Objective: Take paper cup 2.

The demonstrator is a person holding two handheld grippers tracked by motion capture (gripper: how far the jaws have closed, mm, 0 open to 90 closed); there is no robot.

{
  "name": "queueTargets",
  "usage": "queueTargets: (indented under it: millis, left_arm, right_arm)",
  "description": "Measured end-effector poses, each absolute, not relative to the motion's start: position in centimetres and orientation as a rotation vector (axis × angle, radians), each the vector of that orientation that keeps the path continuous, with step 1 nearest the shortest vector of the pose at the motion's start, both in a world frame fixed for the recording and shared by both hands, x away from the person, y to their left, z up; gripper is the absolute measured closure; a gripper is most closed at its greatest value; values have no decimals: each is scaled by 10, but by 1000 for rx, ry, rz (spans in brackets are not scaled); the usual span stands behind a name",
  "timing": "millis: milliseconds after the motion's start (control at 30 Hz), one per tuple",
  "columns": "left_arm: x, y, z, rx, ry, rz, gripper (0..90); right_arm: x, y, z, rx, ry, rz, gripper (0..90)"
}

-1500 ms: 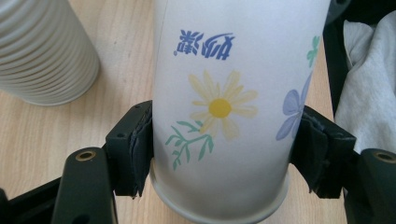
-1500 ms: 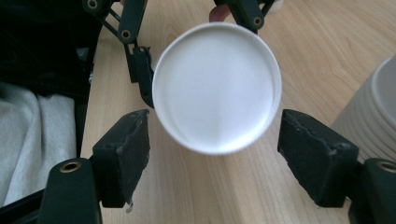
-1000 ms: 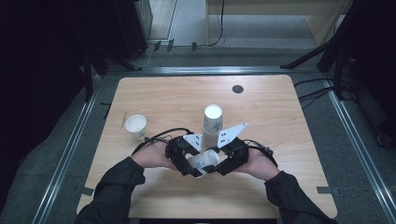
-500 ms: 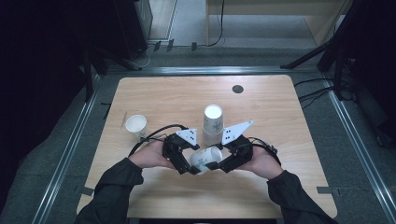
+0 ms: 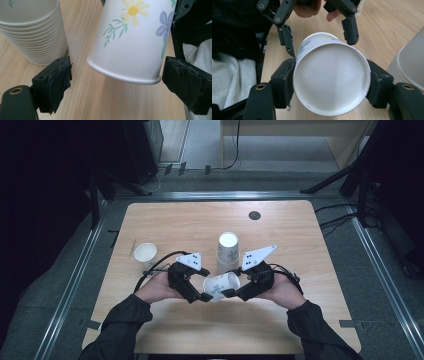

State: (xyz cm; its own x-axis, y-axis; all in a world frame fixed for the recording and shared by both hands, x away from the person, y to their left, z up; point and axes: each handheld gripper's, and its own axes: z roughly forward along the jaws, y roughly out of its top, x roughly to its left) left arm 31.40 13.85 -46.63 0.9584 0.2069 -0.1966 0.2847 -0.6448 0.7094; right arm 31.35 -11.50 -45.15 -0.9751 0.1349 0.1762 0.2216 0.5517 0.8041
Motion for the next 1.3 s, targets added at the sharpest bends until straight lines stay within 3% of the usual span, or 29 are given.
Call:
queueTargets:
  millis: [500,667,1000,1300]
  left_arm:
    - [308,132,-474,2198,337,-141,131]
    - [308,134,-473,2184,333,-131,206]
    - [309,135,-472,2210,318,-146,250]
    - [312,141,-463,2239,329,-145,252]
  right_arm:
    - [316,-111,-445,-289,-2607,-1477,344]
    - [317,-111,-446,-303,-2602,-1474,345]
    - [317,-111,-447,-297,-2599,-1464,348]
    - [316,-111,-449,-274,-2635,-1460,275]
